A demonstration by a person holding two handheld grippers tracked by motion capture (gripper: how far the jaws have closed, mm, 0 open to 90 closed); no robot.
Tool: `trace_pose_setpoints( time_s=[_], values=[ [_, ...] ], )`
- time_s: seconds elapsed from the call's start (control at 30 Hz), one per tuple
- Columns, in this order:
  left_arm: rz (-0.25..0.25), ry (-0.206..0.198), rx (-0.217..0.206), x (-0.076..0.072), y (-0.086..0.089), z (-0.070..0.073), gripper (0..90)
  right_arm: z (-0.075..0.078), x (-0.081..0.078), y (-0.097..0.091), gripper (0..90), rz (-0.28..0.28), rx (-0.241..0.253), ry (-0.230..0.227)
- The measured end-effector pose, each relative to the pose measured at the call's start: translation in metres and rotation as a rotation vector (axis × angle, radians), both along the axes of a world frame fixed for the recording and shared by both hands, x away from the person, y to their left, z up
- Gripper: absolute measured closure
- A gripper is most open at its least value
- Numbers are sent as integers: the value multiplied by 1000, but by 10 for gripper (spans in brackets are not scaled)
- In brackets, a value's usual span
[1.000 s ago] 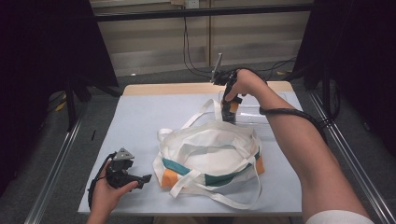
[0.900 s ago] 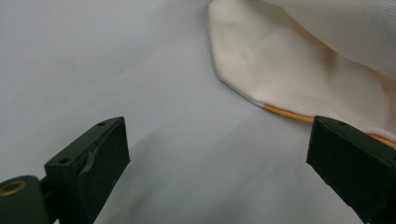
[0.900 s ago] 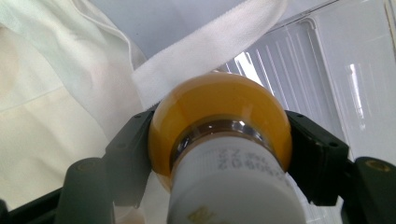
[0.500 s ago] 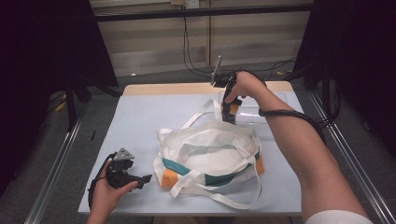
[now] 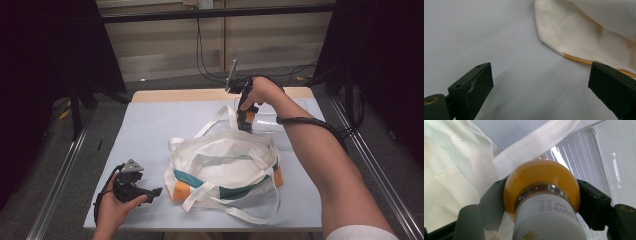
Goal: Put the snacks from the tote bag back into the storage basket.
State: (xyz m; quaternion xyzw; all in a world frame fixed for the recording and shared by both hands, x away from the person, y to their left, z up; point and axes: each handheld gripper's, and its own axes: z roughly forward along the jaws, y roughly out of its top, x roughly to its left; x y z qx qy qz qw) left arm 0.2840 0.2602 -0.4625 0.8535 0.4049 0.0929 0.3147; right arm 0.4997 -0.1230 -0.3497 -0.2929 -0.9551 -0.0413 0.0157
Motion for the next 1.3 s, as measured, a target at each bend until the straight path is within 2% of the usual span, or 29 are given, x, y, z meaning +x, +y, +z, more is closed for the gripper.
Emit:
trace_pose_setpoints(
  time_s=[0.2,0.23,0.27,0.33,0.4,0.43,0.47,0.5,0.57,0.63,0.67,0.73,0.77,0.8,0.87,0.9,0.93,0.97,1.0,1.07,1.1,1.13,1.17,1.23,1.3],
  values=[
    [-14,21,0,1,3,1,55,0,-1,-3,287,-5,18,-10],
    [4,-2,2,1,2,0,55,1,-1,-3,286,3,21,-14],
    [1,-4,5,1,2,1,55,2,-2,-4,277,-8,18,-12],
    [-17,21,-6,2,2,2,55,2,-3,-5,269,-13,23,-12],
    [-21,22,-4,2,2,2,55,3,-4,-6,259,-22,15,-12],
    [-20,21,-3,2,1,2,55,4,-4,-8,251,-15,19,-15],
    [2,-7,-10,1,0,0,55,4,-5,-8,243,-32,20,-13],
    [3,-7,-11,1,0,0,55,5,-5,-9,239,-28,24,-18],
    [-20,23,-5,2,1,2,55,7,-6,-11,233,-33,24,-24],
    [-6,0,-2,2,0,1,55,9,-8,-12,224,-47,26,-22],
    [-9,2,-11,2,0,1,55,8,-8,-13,221,-43,29,-24],
    [-23,22,-3,2,1,2,55,10,-10,-14,207,-60,31,-18],
    [-14,4,-2,1,1,1,55,11,-11,-15,204,-61,34,-19],
    [-22,22,-4,1,1,2,55,12,-12,-15,203,-67,35,-17],
    [-19,20,-4,1,2,3,55,13,-13,-17,197,-53,43,-27],
    [-19,18,-4,0,3,3,54,15,-14,-17,194,-75,41,-24],
    [-19,19,-5,0,3,3,55,16,-15,-19,191,-60,41,-34],
    [-12,17,-4,0,3,2,55,18,-16,-19,187,-79,36,-25],
    [-4,-2,4,-1,3,1,55,19,-17,-20,186,-80,40,-28],
    [3,-7,-7,-2,3,1,54,21,-19,-21,185,-81,45,-33],
    [-12,17,-6,-1,4,3,55,21,-19,-22,184,-79,46,-37],
    [2,-4,-8,-2,3,2,55,22,-20,-22,184,-83,50,-37],
    [8,-6,-11,-2,2,2,54,23,-21,-22,182,-87,48,-31],
    [-16,15,-7,-1,3,3,55,22,-22,-23,177,-74,51,-40],
    [-16,22,-5,-1,3,2,55,22,-25,-22,172,-94,51,-30]
  ],
)
